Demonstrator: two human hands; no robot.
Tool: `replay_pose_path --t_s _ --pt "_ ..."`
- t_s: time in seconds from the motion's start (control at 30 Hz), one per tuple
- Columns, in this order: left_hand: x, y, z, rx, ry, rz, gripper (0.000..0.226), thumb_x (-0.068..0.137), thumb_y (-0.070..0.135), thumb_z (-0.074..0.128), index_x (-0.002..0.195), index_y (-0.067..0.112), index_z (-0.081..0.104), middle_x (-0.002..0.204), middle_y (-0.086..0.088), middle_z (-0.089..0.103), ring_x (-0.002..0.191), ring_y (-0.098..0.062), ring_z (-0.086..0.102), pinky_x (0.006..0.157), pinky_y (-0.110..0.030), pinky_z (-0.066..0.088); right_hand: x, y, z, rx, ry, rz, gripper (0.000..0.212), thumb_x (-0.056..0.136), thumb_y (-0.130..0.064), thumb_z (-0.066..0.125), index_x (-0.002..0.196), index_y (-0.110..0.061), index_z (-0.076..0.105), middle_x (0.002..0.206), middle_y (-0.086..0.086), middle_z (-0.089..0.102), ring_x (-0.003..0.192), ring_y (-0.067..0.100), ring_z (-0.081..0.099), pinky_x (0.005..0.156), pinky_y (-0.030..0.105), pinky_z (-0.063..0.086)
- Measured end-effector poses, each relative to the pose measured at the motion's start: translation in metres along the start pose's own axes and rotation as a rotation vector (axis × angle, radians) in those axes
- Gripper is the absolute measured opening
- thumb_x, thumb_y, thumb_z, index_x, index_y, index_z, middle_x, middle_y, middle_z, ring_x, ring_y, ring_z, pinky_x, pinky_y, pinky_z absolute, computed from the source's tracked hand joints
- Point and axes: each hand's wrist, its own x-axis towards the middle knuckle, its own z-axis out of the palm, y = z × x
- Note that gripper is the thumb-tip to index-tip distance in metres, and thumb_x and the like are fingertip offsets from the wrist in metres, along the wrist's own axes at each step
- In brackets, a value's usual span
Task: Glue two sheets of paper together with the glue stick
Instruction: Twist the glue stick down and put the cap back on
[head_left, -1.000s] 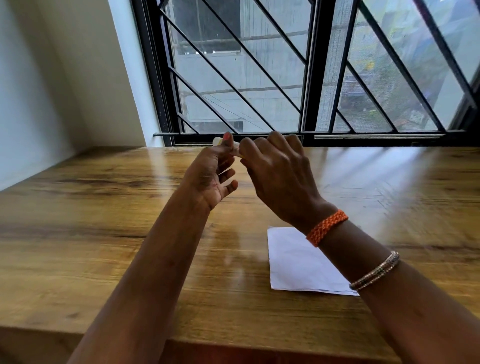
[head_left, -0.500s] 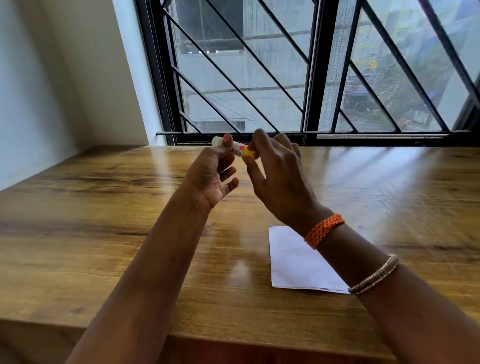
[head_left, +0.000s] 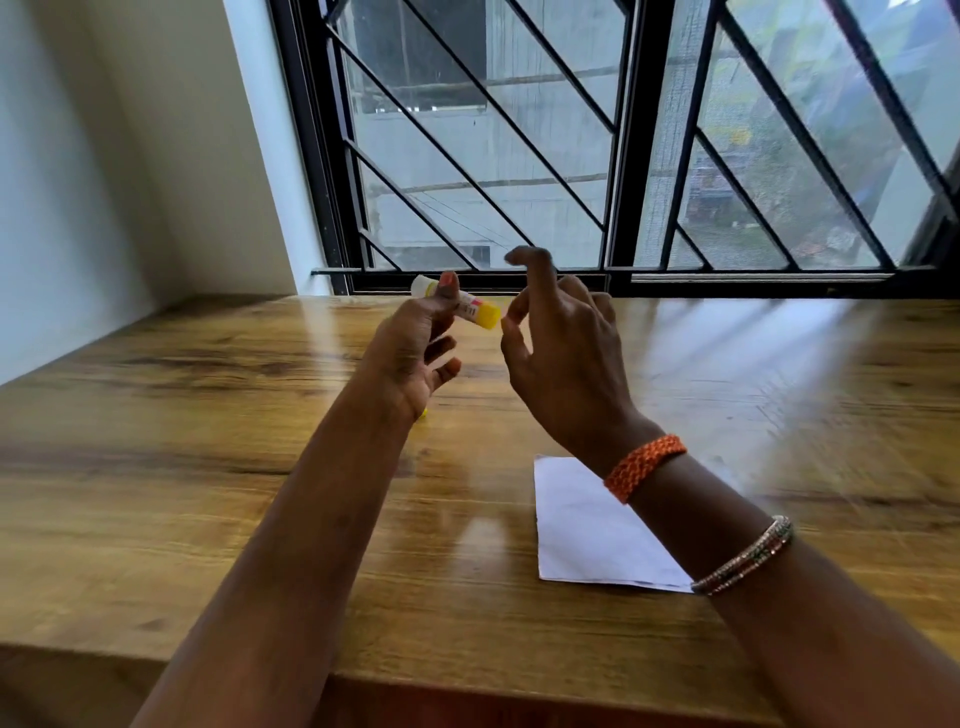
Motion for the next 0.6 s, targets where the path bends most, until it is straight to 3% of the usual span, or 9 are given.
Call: replay_pose_path --t_s 0.1,0.17,0.27,0.33,0.47,0.6 --pt "0.005 0.004 -0.013 0.202 0.216 0.247 0.023 0.082 0.036 0.067 0.083 0.014 0.06 0.084 0.001 0.057 0.08 -0.013 0.052 0.064 -0.027 0.041 -0.003 -0.001 0.0 0.022 -0.074 0.073 0.05 0.078 -0.003 0.06 0.124 -0.012 0.045 0.085 0.001 0.062 0.085 0.023 0.056 0.078 0.035 0.032" --pt "0.008 0.004 -0.029 0.451 0.352 0.425 0.03 0.079 0.035 0.072 0.092 0.009 0.064 0.084 -0.002 0.066 0.088 -0.019 0.062 0.074 -0.031 0.048 -0.006 0.0 0.006 0.056 -0.172 0.117 0.046 0.078 -0.004 0.058 0.122 -0.013 0.046 0.087 0.001 0.063 0.088 0.023 0.056 0.077 0.034 0.03" --pt "0.009 -0.004 -0.059 0.802 0.501 0.488 0.034 0.076 0.037 0.073 0.095 0.01 0.064 0.096 -0.007 0.071 0.099 -0.026 0.063 0.091 -0.042 0.047 -0.012 -0.002 0.025 0.129 -0.36 0.175 0.041 0.079 -0.003 0.054 0.117 -0.018 0.051 0.094 -0.002 0.067 0.097 0.021 0.057 0.079 0.034 0.029" --pt "0.007 -0.009 -0.078 0.901 0.539 0.48 0.034 0.077 0.037 0.072 0.095 0.01 0.063 0.101 -0.009 0.07 0.102 -0.029 0.061 0.093 -0.042 0.04 -0.012 -0.009 0.038 0.182 -0.504 0.23 0.037 0.082 -0.008 0.056 0.117 -0.021 0.055 0.1 -0.002 0.066 0.104 0.02 0.056 0.079 0.033 0.025" --pt "0.003 -0.017 -0.097 1.072 0.605 0.506 0.028 0.079 0.036 0.07 0.095 0.013 0.063 0.101 -0.008 0.071 0.104 -0.03 0.059 0.079 -0.036 0.019 -0.001 -0.025 0.06 0.142 -0.73 0.283 0.041 0.083 -0.041 0.064 0.117 -0.019 0.057 0.113 0.002 0.064 0.112 0.022 0.053 0.084 0.038 0.026" --pt "0.004 -0.024 -0.093 1.198 0.519 0.606 0.022 0.08 0.039 0.068 0.094 0.022 0.066 0.096 -0.001 0.073 0.104 -0.026 0.059 0.077 -0.035 0.018 0.0 -0.03 0.069 0.17 -0.725 0.304 0.031 0.082 -0.036 0.066 0.103 -0.015 0.063 0.104 0.004 0.065 0.103 0.022 0.055 0.084 0.04 0.027"
